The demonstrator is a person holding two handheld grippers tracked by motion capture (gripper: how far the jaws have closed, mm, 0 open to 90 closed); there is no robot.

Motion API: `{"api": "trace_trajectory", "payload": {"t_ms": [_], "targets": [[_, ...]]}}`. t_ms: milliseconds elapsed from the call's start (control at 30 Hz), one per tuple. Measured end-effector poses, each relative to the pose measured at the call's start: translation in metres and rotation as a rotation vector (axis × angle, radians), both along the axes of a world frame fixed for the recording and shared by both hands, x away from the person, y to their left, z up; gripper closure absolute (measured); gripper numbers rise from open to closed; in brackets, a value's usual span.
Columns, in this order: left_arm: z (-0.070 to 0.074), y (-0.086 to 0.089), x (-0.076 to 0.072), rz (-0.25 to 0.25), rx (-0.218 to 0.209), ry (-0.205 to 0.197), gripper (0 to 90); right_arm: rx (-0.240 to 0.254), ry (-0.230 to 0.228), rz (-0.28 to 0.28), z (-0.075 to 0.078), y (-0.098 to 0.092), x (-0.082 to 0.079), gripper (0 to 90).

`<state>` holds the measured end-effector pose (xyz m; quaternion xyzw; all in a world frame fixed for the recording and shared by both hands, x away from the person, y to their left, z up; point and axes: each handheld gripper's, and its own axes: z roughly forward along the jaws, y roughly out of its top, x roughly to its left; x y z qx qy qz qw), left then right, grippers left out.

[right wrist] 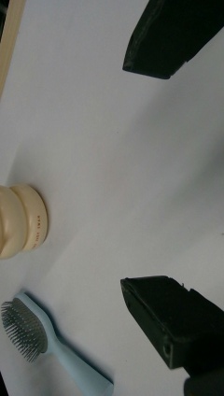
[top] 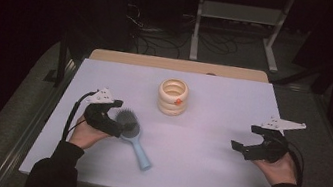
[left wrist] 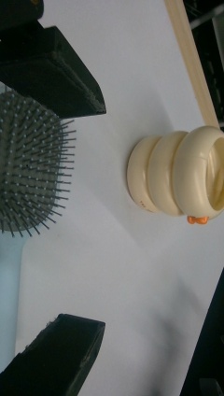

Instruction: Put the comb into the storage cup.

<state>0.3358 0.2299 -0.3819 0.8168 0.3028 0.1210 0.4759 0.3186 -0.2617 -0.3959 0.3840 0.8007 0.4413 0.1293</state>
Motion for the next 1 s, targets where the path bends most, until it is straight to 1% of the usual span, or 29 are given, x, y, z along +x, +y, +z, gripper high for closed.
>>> {"api": "trace_trajectory", "payload": {"t_ms": [100,267,300,733,1000], "targets": [[-0.002,-0.005,0.000,-0.012,0.000,0.008,0.0,-0.005,0.004,-0.001,-0.001,0.000,0.000,0.0],[-0.007,-0.013,0.000,-0.036,0.023,0.024,0.0,-0.004,0.005,0.002,-0.001,0.001,-0.001,0.0],[-0.008,-0.016,-0.001,-0.045,0.027,0.033,0.0,-0.004,0.007,0.002,-0.001,0.001,-0.001,0.0],[-0.014,-0.031,-0.002,-0.088,0.057,0.051,0.0,-0.012,0.008,0.006,-0.001,0.002,0.000,0.0],[-0.020,-0.042,-0.004,-0.124,0.094,0.071,0.0,-0.014,0.012,0.009,-0.001,0.002,-0.001,0.0]]}}
